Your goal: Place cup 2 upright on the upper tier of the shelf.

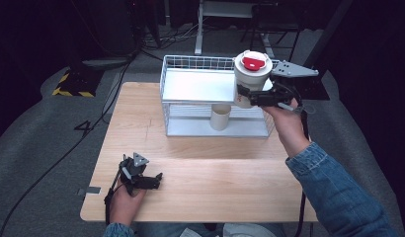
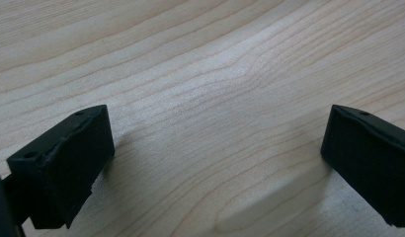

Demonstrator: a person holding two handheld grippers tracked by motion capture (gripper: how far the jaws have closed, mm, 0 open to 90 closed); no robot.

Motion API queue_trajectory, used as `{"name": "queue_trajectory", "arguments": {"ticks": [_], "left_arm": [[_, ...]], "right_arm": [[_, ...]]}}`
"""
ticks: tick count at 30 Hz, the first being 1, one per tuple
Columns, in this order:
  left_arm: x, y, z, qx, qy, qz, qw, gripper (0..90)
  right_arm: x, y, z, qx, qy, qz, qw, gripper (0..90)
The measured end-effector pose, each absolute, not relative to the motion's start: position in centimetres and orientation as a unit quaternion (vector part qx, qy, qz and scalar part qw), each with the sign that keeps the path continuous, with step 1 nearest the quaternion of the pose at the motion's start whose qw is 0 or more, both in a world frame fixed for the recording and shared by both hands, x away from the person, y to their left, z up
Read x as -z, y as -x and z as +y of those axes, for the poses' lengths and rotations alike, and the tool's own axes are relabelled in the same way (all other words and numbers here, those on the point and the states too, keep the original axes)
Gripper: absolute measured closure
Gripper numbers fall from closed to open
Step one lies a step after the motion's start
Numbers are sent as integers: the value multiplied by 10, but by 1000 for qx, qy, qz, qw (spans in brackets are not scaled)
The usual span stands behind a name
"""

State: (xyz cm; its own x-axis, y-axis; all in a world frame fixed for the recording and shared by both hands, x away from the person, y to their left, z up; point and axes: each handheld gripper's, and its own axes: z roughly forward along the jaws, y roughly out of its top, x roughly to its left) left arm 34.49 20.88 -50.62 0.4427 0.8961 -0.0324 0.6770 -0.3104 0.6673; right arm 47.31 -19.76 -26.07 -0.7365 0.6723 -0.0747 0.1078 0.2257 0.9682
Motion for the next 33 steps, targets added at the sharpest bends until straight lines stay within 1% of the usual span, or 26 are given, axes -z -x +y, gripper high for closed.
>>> {"name": "queue_trajectory", "arguments": {"ticks": [7,24,33], "left_arm": [[506,-345,209,-175,-791,497,311,2],[506,-345,209,-176,-792,496,308,1],[506,-345,209,-175,-792,497,308,1]], "right_arm": [[263,-492,-188,-559,-269,741,256,140],[268,-531,-170,-571,-290,725,253,140],[282,-549,-160,-576,-303,718,247,140]]}}
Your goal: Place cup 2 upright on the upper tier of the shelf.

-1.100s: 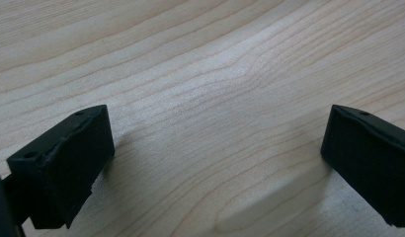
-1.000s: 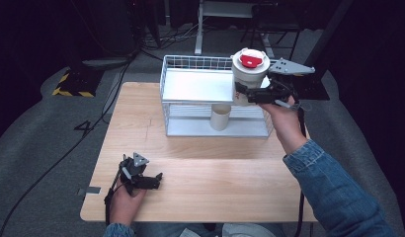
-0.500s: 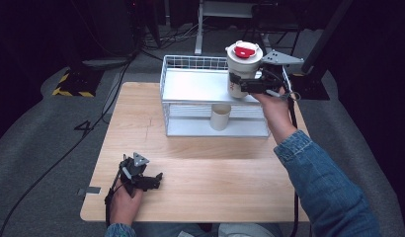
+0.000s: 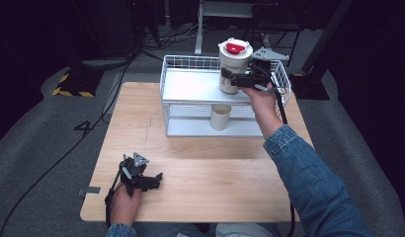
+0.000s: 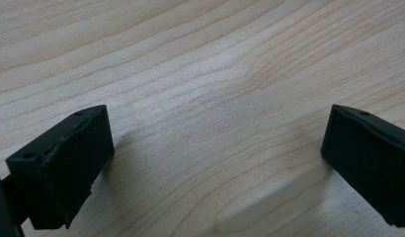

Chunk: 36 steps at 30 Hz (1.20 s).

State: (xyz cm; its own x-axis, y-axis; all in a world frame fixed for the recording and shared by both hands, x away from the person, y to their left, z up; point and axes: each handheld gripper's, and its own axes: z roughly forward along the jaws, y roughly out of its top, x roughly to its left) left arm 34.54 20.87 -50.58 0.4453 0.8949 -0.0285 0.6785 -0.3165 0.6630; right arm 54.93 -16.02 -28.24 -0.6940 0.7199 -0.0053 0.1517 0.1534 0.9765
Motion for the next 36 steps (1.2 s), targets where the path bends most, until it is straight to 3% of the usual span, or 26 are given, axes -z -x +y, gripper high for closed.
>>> {"name": "queue_trajectory", "arguments": {"ticks": [36], "left_arm": [[506,-345,208,-175,-792,498,308,0]], "right_arm": [[295,-553,-144,-584,-304,713,242,132]]}}
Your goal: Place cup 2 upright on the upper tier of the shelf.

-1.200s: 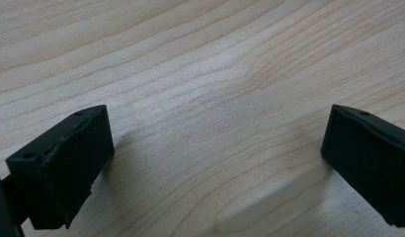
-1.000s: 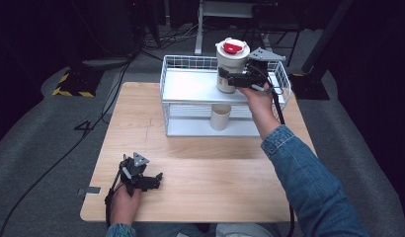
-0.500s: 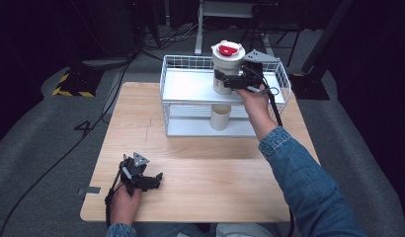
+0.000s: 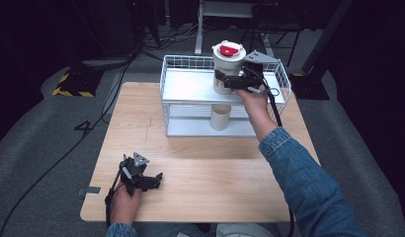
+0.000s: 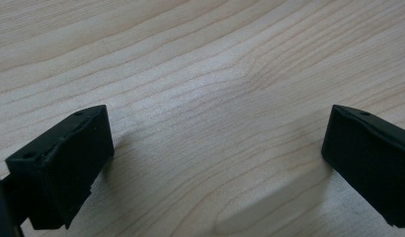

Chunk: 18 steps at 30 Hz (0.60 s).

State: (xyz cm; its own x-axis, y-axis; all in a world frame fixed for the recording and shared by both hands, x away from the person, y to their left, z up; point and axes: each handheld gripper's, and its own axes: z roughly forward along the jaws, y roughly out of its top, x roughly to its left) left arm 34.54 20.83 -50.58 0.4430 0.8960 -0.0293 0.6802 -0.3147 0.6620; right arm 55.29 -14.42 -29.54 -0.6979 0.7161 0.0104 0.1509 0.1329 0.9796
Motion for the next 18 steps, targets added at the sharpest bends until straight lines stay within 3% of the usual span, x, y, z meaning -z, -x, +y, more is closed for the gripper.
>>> {"name": "queue_trajectory", "arguments": {"ticks": [18], "left_arm": [[506,-346,208,-176,-791,498,309,0]], "right_arm": [[290,-547,-149,-567,-302,725,247,130]]}}
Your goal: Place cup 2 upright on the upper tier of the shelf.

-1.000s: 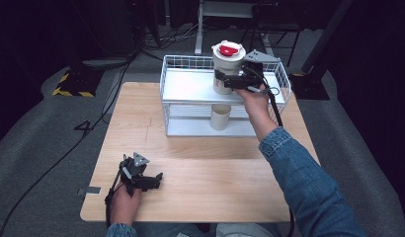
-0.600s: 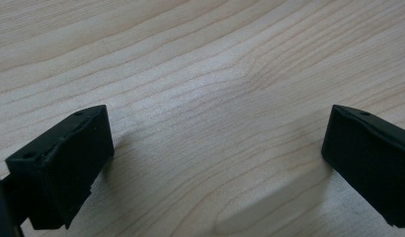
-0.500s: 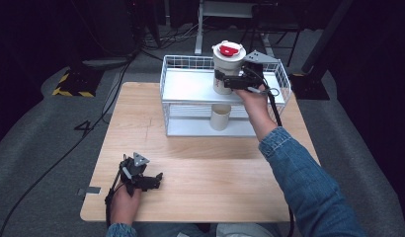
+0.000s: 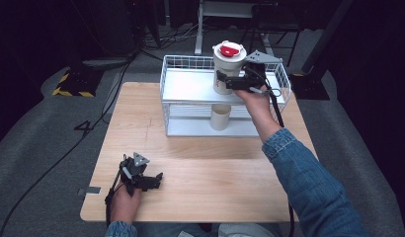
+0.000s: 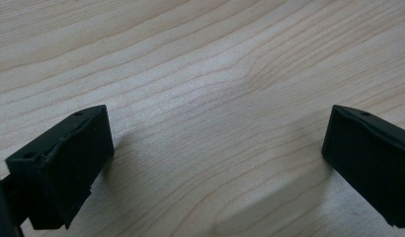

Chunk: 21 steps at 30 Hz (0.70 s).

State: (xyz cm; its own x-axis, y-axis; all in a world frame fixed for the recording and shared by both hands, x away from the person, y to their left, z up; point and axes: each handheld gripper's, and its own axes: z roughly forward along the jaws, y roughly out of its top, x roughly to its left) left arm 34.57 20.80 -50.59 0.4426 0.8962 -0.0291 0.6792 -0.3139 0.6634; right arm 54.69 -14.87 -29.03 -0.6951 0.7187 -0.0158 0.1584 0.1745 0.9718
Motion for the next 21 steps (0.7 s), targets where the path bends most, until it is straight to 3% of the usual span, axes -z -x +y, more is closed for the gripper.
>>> {"name": "queue_trajectory", "arguments": {"ticks": [21], "left_arm": [[506,-346,207,-176,-790,499,309,0]], "right_arm": [[282,-546,-153,-562,-298,734,239,108]]}}
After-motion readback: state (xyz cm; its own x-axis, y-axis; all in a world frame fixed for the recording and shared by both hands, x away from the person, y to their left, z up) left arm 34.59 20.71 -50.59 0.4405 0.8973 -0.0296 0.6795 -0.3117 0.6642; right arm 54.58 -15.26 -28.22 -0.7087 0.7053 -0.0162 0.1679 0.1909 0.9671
